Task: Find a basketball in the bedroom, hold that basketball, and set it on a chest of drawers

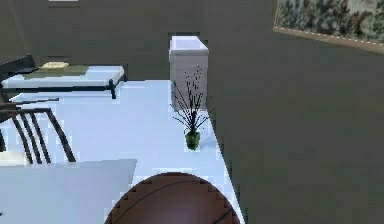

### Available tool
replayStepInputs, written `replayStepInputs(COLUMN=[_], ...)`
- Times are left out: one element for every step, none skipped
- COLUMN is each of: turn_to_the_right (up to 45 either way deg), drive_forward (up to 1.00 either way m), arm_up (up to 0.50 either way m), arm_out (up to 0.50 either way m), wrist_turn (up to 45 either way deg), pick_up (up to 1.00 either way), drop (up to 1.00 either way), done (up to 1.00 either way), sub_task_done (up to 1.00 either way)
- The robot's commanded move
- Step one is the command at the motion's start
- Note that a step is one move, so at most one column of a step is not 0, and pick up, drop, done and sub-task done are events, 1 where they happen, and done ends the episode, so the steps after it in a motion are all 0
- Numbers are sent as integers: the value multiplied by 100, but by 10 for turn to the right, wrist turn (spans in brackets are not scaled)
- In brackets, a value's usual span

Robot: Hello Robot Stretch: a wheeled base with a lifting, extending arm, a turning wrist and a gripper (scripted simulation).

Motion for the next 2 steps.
replayStepInputs(turn_to_the_right=[30,0], drive_forward=[0,90], arm_up=[0,0], arm_out=[0,0], wrist_turn=[0,0], pick_up=[0,0], drop=[0,0], done=[0,0], sub_task_done=[0,0])
